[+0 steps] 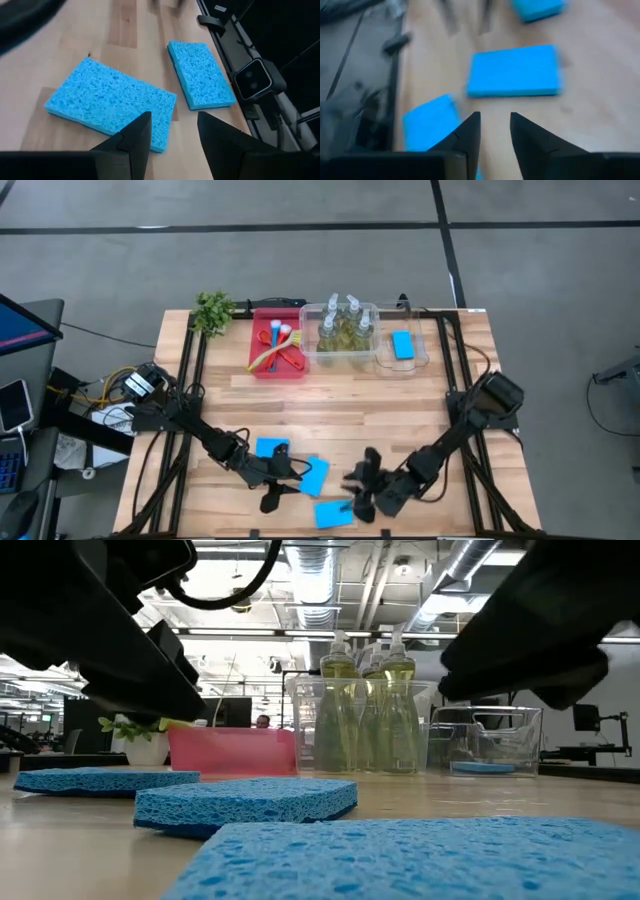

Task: Pick & Place Kitchen Sink Supplies
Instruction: Put the blue dishwashing sponge into the transparent bin

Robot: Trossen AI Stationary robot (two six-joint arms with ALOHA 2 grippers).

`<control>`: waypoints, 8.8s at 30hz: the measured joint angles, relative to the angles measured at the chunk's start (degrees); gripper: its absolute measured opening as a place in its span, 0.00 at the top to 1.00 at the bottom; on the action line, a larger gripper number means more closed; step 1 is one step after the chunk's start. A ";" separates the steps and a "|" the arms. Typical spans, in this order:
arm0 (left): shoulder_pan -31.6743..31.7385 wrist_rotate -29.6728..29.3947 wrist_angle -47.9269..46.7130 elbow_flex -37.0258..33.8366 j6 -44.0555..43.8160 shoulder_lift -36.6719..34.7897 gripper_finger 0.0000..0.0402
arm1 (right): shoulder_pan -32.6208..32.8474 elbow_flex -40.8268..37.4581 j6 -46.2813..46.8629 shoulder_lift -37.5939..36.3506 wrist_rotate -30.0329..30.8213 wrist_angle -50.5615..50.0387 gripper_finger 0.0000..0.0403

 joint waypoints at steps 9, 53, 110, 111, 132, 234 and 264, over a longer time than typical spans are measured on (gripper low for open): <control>-0.04 0.00 0.00 -0.02 -3.08 0.00 0.59 | 1.26 10.00 -16.62 9.74 -6.77 -2.63 0.85; -0.72 0.04 0.00 -0.09 -4.15 -0.02 0.59 | -0.40 12.06 -13.51 12.96 -4.51 -7.56 0.69; 0.65 -2.39 -3.47 1.88 -3.25 -9.68 0.59 | 1.67 55.79 24.32 12.26 21.51 -98.88 1.00; 1.29 -3.58 -5.58 1.88 -1.04 -12.20 0.59 | 1.57 56.61 21.25 11.13 22.95 -98.66 1.00; 14.48 -11.78 -31.16 -9.11 11.59 -60.70 0.59 | -20.12 54.12 -4.10 -16.32 26.64 -99.47 1.00; 33.14 -8.52 -28.53 -26.51 1.97 -62.71 0.59 | -71.06 1.17 2.32 -30.05 0.14 -53.97 0.71; 29.18 -8.46 -28.26 -26.47 1.86 -62.71 0.59 | -48.18 1.17 -5.32 -44.81 5.81 -53.51 0.71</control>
